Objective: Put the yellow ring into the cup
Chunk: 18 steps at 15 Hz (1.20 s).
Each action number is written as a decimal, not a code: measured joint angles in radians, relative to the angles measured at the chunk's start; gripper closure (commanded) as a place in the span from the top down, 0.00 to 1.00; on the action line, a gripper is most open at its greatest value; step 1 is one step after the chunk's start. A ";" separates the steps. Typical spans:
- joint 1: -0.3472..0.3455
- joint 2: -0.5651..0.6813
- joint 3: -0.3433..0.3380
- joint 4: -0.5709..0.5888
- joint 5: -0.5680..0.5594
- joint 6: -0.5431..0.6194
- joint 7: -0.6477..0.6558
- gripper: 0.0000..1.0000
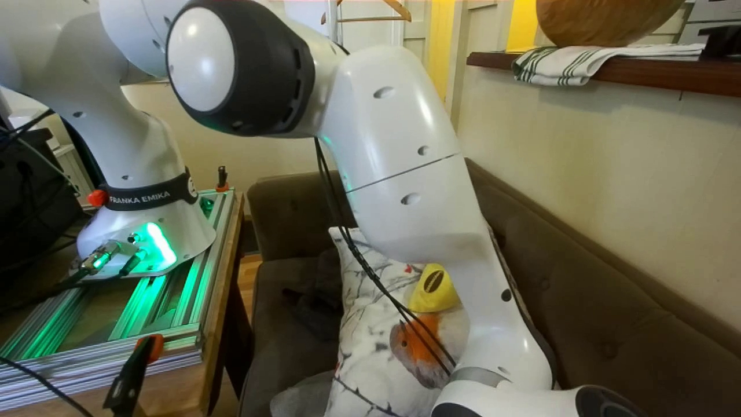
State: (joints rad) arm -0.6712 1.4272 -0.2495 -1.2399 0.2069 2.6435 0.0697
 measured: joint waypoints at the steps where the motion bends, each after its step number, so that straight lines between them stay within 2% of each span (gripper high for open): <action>1: -0.008 -0.030 0.020 -0.030 0.008 0.058 -0.022 0.10; 3: -0.037 -0.098 0.085 -0.088 0.026 0.153 -0.082 0.10; 6: -0.115 -0.196 0.236 -0.164 0.031 0.250 -0.201 0.10; 10: -0.269 -0.269 0.489 -0.239 0.031 0.294 -0.384 0.10; 12: -0.337 -0.278 0.580 -0.265 0.029 0.287 -0.444 0.10; 14: -0.380 -0.277 0.625 -0.282 0.028 0.260 -0.468 0.10; 18: -0.403 -0.268 0.622 -0.291 0.028 0.184 -0.471 0.10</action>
State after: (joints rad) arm -1.0737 1.1590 0.3729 -1.5309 0.2348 2.8275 -0.4011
